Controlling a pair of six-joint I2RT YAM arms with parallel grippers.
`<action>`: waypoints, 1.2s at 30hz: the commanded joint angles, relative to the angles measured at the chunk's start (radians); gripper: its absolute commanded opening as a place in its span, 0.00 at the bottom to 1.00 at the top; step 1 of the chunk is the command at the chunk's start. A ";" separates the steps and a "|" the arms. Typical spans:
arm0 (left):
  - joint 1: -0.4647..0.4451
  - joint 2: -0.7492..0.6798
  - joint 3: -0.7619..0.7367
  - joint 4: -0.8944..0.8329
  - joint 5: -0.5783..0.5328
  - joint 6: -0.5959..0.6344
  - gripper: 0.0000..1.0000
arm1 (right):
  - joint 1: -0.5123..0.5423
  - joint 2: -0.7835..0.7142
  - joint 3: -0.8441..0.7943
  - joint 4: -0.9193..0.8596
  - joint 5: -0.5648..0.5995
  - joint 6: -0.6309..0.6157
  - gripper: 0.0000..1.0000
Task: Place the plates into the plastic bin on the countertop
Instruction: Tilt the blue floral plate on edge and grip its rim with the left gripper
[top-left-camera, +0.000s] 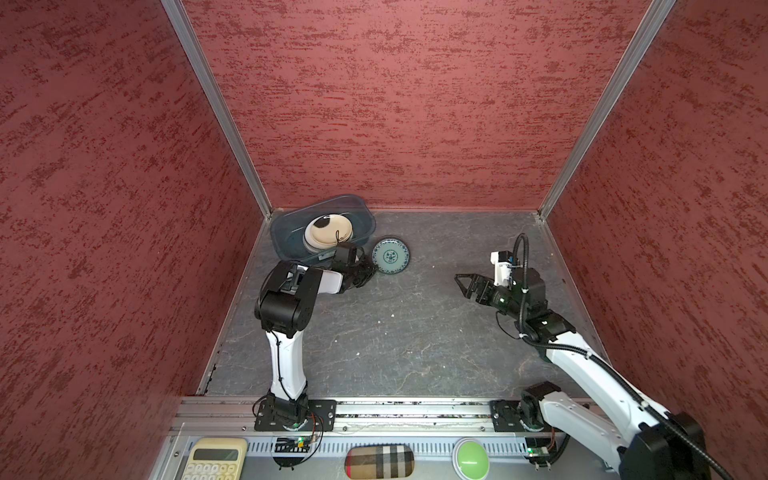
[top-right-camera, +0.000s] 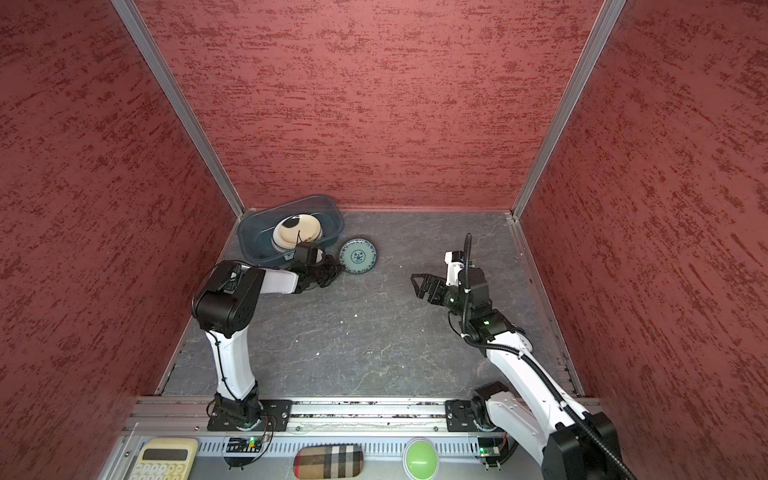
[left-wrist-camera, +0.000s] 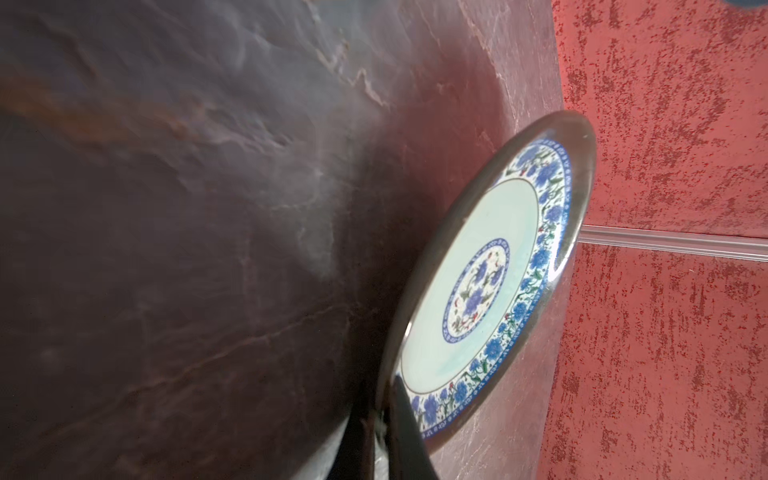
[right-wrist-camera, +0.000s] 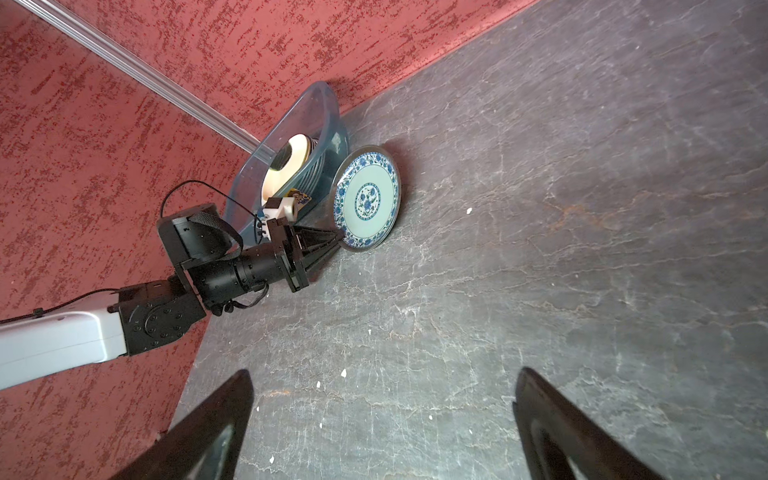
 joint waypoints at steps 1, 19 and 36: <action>0.001 0.021 0.004 -0.042 -0.005 0.008 0.05 | -0.007 -0.005 -0.009 -0.006 -0.023 -0.015 0.99; -0.026 -0.139 -0.111 -0.009 0.015 0.049 0.00 | -0.007 0.032 -0.008 0.029 -0.043 0.009 0.99; -0.066 -0.433 0.006 -0.296 -0.059 0.231 0.00 | -0.007 0.108 -0.025 0.168 -0.094 0.067 0.99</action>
